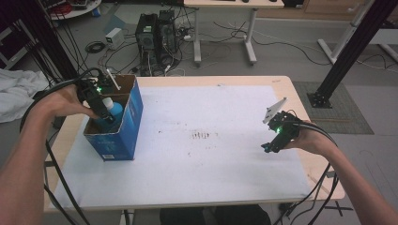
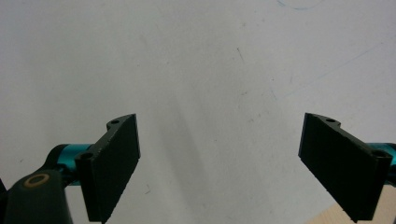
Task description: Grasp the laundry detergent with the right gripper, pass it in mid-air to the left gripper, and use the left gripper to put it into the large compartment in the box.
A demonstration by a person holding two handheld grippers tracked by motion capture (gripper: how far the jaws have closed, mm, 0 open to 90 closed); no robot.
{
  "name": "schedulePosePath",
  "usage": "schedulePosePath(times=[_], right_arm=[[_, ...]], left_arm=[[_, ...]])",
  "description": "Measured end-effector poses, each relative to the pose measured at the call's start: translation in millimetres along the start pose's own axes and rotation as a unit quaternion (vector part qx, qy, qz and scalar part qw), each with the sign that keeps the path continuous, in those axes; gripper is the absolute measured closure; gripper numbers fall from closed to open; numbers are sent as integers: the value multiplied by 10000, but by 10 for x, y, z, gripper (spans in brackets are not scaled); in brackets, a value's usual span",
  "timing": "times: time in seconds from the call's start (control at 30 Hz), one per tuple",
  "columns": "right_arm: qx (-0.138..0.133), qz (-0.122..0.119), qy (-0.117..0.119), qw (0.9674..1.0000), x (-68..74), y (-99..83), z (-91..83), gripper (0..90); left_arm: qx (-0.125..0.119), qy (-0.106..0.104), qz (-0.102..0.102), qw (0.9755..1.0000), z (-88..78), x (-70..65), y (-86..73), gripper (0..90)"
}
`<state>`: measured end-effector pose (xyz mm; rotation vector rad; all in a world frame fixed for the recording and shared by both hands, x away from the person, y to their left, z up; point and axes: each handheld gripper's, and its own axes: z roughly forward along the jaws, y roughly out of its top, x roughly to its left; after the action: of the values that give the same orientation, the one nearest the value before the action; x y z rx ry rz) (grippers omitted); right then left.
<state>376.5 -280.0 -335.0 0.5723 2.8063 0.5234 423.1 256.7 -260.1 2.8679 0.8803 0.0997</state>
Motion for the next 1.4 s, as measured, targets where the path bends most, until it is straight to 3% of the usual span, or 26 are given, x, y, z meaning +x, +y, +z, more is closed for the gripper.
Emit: schedulePosePath(times=[0.2, 0.27, 0.33, 0.83, 1.4], right_arm=[[17, -7, 23, 10000, 16, 7, 19, 118], [51, 51, 49, 10000, 29, 5, 28, 119], [2, -79, 6, 10000, 7, 7, 38, 118], [5, 8, 26, 10000, 46, -1, 74, 118], [44, -41, 65, 10000, 78, 3, 70, 118]], left_arm=[[111, -37, 33, 9999, 90, 7, -14, 378], [40, -29, 16, 10000, 98, 11, -19, 378], [75, -33, 23, 10000, 100, 10, -19, 378], [8, -7, -54, 10000, 126, 14, 8, 377], [109, 25, 20, 9999, 113, 4, 2, 372]])
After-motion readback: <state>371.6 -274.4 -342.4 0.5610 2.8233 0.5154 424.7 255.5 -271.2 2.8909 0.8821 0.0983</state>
